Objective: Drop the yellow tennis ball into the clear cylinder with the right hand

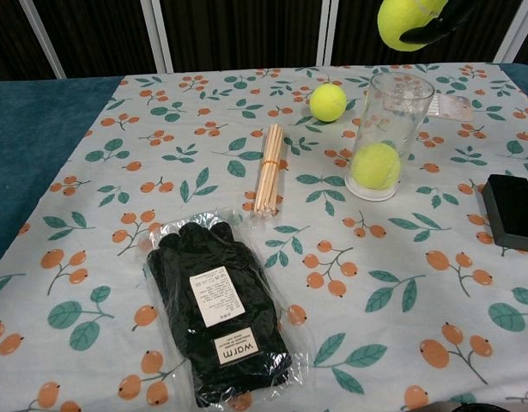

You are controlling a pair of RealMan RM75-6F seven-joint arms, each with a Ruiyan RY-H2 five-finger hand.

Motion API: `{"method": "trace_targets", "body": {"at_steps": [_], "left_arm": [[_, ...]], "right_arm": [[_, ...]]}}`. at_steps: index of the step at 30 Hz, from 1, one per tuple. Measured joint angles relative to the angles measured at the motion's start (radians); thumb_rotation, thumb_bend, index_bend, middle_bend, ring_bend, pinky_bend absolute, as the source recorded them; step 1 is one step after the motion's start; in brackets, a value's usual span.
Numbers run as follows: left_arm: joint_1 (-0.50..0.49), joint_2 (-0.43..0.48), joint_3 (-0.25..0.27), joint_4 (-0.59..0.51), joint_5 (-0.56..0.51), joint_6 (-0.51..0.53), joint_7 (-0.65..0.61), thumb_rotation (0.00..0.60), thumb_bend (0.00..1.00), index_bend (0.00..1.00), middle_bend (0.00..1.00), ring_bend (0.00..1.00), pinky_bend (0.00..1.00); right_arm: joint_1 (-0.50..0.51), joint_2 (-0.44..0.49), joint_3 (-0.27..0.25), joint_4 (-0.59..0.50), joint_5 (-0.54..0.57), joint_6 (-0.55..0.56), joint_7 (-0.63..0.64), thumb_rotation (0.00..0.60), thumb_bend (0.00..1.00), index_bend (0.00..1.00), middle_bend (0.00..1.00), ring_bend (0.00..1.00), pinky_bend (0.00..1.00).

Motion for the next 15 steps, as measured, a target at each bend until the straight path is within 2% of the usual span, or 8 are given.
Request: {"method": "trace_targets", "body": {"at_steps": [15], "left_arm": [[0.005,0.002,0.006,-0.002,0.011,0.008,0.003,0.6,0.25,0.0,0.0,0.0,0.0]], "right_arm": [[-0.005,0.01,-0.01,-0.015,-0.013,0.016,0.004,0.6,0.4,0.38,0.3,0.48,0.59]]}}
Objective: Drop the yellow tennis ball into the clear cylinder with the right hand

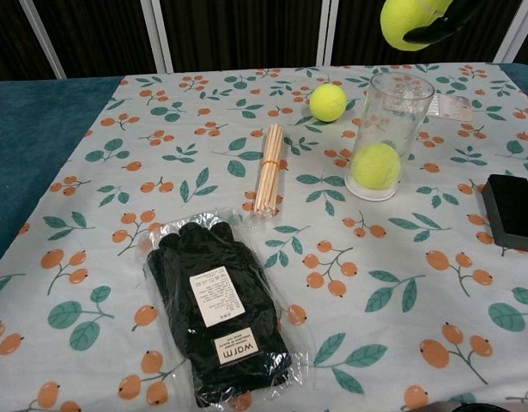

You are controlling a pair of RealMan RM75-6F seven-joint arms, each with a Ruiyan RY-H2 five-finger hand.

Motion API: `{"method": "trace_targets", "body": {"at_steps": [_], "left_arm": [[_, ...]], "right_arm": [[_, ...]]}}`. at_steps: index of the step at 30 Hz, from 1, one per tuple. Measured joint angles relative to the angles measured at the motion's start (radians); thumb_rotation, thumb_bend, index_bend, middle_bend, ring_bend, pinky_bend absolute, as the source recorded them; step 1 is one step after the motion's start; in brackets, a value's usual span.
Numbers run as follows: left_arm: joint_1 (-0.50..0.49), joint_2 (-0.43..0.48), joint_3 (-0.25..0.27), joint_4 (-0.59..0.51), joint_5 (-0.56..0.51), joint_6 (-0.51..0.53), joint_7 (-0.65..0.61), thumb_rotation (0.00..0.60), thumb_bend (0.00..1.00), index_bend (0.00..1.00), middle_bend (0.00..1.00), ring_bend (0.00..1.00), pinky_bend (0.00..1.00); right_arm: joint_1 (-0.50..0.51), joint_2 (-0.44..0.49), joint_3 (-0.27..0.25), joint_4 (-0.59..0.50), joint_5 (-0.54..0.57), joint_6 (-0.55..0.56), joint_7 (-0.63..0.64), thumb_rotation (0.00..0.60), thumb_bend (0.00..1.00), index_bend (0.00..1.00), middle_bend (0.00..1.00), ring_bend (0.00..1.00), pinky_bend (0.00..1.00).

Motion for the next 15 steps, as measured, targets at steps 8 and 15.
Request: {"method": "trace_targets", "body": {"at_steps": [8,15], "left_arm": [[-0.004,0.001,-0.001,0.0,-0.005,-0.01,0.003,0.6,0.25,0.0,0.0,0.0,0.0],[-0.008,0.002,-0.002,0.001,-0.01,-0.018,0.005,0.6,0.25,0.0,0.0,0.0,0.0]], "right_arm": [[0.002,0.004,-0.009,0.01,0.02,-0.01,-0.005,0.6,0.39,0.35,0.29,0.47,0.57],[0.009,-0.013,-0.022,0.038,0.04,-0.025,-0.01,0.6,0.35,0.22,0.27,0.42,0.54]]}}
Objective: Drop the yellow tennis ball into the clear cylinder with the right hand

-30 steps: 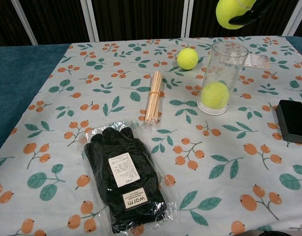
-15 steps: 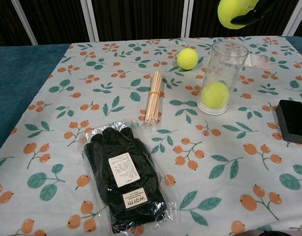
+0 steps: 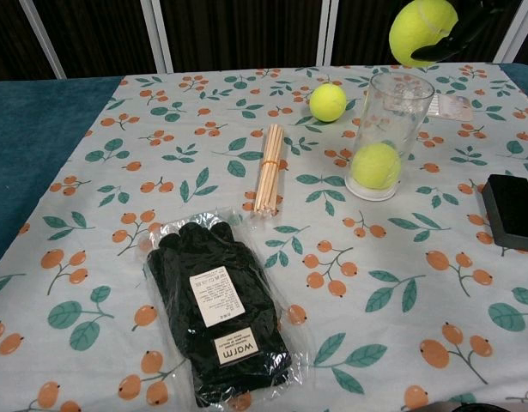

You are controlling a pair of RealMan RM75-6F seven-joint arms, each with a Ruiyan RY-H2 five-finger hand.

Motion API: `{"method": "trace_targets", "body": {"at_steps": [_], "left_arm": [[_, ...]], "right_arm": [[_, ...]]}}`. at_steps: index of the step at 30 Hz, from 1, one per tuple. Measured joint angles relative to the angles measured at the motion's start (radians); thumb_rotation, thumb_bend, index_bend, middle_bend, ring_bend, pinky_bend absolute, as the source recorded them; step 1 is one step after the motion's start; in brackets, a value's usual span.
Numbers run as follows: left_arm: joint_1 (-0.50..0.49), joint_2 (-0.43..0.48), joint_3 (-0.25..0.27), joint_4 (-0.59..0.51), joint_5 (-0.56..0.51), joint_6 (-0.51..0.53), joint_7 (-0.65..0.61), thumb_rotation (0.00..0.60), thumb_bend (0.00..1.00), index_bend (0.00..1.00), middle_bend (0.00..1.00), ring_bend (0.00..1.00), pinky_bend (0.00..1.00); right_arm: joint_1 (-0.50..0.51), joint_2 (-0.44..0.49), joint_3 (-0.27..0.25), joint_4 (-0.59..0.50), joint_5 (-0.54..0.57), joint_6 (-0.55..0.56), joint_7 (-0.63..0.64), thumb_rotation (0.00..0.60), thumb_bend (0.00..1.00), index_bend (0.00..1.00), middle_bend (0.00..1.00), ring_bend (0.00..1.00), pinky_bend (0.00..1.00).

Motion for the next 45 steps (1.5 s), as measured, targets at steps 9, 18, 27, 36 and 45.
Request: {"method": "trace_targets", "body": {"at_steps": [9,18,27,36,45], "left_arm": [[-0.003,0.001,-0.002,0.0,-0.005,-0.006,0.004,0.6,0.25,0.0,0.0,0.0,0.0],[-0.003,0.001,-0.002,0.0,-0.007,-0.007,0.007,0.6,0.25,0.0,0.0,0.0,0.0],[-0.003,0.001,-0.003,0.0,-0.009,-0.005,0.005,0.6,0.25,0.0,0.0,0.0,0.0],[-0.002,-0.002,-0.005,-0.002,-0.006,0.002,0.003,0.6,0.25,0.0,0.0,0.0,0.0],[0.002,-0.007,-0.001,-0.01,0.013,0.019,0.025,0.6,0.25,0.0,0.0,0.0,0.0]], "right_arm": [[0.014,-0.024,-0.006,0.022,0.004,-0.016,0.007,0.6,0.21,0.1,0.14,0.29,0.45],[0.017,0.019,-0.015,-0.013,0.061,-0.053,0.006,0.6,0.02,0.0,0.0,0.11,0.36],[-0.019,0.073,-0.01,-0.068,-0.006,0.021,0.021,0.6,0.11,0.0,0.0,0.11,0.35],[-0.231,0.164,-0.113,-0.128,-0.249,0.26,0.042,0.6,0.11,0.0,0.0,0.11,0.3],[-0.531,0.094,-0.291,0.077,-0.469,0.539,0.207,0.6,0.09,0.0,0.0,0.11,0.27]]}}
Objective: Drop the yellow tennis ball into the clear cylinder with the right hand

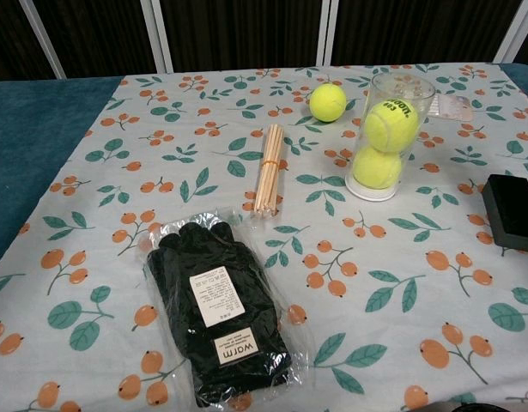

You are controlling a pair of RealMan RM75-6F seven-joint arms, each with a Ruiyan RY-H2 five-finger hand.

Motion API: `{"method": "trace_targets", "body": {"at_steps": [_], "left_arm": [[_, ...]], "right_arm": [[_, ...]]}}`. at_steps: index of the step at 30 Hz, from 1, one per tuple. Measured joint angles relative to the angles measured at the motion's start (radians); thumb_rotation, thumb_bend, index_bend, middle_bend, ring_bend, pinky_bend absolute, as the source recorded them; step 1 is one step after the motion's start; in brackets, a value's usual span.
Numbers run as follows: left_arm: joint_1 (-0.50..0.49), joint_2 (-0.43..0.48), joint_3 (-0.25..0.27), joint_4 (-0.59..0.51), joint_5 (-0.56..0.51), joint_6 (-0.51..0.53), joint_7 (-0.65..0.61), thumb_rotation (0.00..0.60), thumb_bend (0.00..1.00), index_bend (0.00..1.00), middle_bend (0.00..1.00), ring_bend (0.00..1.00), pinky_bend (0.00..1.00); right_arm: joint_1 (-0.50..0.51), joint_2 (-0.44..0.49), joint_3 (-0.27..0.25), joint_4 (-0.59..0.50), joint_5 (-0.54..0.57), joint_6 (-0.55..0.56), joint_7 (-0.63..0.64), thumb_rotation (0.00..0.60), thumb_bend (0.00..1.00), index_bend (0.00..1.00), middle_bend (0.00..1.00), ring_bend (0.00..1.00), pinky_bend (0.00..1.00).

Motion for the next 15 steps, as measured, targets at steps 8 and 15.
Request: {"method": "trace_targets", "body": {"at_steps": [8,15], "left_arm": [[0.011,-0.003,0.02,-0.008,0.032,0.014,0.035,0.6,0.25,0.0,0.0,0.0,0.0],[0.013,-0.002,0.025,-0.011,0.019,0.0,0.054,0.6,0.25,0.0,0.0,0.0,0.0]], "right_arm": [[-0.157,-0.187,-0.055,0.389,-0.06,0.066,0.174,0.6,0.09,0.0,0.0,0.1,0.25],[-0.198,-0.241,-0.026,0.463,-0.11,0.085,0.202,0.6,0.09,0.0,0.0,0.1,0.25]]}}
